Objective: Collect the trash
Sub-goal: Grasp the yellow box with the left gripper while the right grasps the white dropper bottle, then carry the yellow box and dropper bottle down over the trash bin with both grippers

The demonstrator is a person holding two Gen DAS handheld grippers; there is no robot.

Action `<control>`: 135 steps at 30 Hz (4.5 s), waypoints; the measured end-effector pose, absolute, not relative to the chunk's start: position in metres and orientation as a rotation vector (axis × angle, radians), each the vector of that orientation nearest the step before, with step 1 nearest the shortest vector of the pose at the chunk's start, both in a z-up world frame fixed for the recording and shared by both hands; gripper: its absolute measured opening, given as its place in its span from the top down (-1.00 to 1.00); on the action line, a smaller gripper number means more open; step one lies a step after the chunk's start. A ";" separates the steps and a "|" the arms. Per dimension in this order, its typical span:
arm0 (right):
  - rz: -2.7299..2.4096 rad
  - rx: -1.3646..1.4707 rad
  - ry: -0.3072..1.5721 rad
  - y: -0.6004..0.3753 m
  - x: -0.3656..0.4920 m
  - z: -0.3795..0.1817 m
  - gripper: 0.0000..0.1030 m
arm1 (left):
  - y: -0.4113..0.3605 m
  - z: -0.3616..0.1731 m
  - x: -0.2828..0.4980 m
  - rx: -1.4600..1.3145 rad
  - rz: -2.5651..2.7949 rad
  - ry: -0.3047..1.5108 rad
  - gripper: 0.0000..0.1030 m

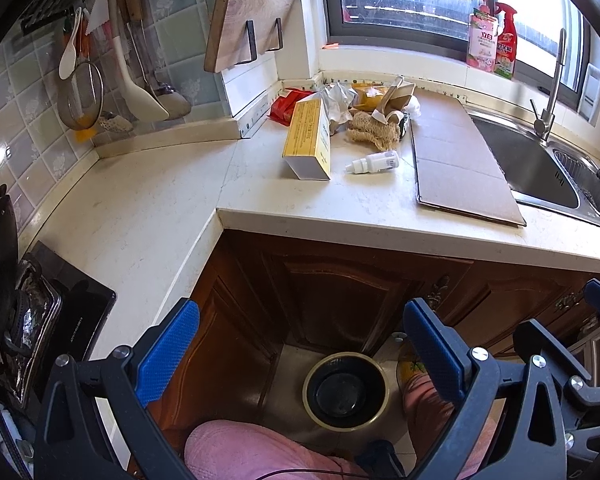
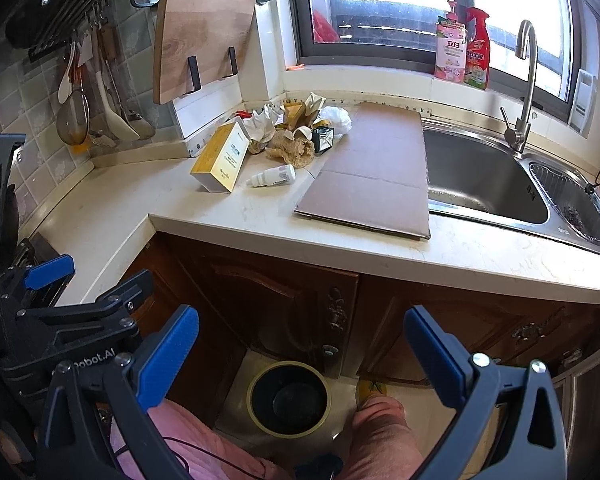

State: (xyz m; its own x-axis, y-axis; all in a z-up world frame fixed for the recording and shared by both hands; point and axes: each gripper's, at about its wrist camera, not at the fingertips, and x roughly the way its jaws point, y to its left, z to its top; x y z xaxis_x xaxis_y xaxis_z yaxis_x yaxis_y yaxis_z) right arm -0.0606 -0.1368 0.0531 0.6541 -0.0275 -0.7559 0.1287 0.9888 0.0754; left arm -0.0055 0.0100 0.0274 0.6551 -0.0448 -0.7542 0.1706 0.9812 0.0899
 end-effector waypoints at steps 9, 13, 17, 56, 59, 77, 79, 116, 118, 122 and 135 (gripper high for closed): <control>-0.080 0.115 0.844 -0.142 -0.040 0.054 -1.00 | 0.008 0.039 0.019 0.187 -0.147 0.805 -0.95; -0.084 0.123 0.839 -0.150 -0.024 0.055 -1.00 | 0.003 0.040 0.035 0.202 -0.151 0.806 -0.95; -0.082 0.119 0.847 -0.159 -0.002 0.052 -1.00 | 0.000 0.038 0.056 0.175 -0.192 0.849 -0.92; 0.456 -0.225 0.976 -0.135 0.215 -0.007 -0.75 | -0.024 -0.034 0.298 0.104 -0.233 1.172 -0.39; 0.480 -0.256 0.995 -0.130 0.223 -0.014 -0.75 | -0.024 -0.039 0.304 0.095 -0.233 1.184 -0.38; 0.508 -0.219 1.095 -0.129 0.215 -0.028 0.52 | -0.035 -0.041 0.285 0.152 -0.263 1.113 0.22; 0.499 -0.200 1.082 -0.130 0.209 -0.024 0.52 | -0.034 -0.034 0.277 0.156 -0.258 1.089 0.23; 0.205 0.171 1.043 -0.125 -0.019 0.003 0.53 | 0.023 -0.006 0.036 0.154 -0.272 1.063 0.22; 0.206 0.163 1.053 -0.124 -0.021 -0.004 0.53 | 0.021 -0.010 0.033 0.163 -0.272 1.066 0.22; 0.216 0.158 1.079 -0.122 -0.023 -0.025 0.52 | 0.019 -0.023 0.028 0.158 -0.282 1.084 0.22; 0.217 0.296 1.350 -0.138 -0.006 -0.125 0.52 | 0.012 -0.100 0.031 0.162 -0.300 1.238 0.21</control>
State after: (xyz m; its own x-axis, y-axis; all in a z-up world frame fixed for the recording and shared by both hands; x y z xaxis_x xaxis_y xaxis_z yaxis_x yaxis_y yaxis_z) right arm -0.0059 -0.1381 -0.1248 0.2080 0.3221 -0.9236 0.0165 0.9429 0.3325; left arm 0.0314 0.0123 -0.0998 0.2948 -0.1365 -0.9458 0.3111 0.9495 -0.0401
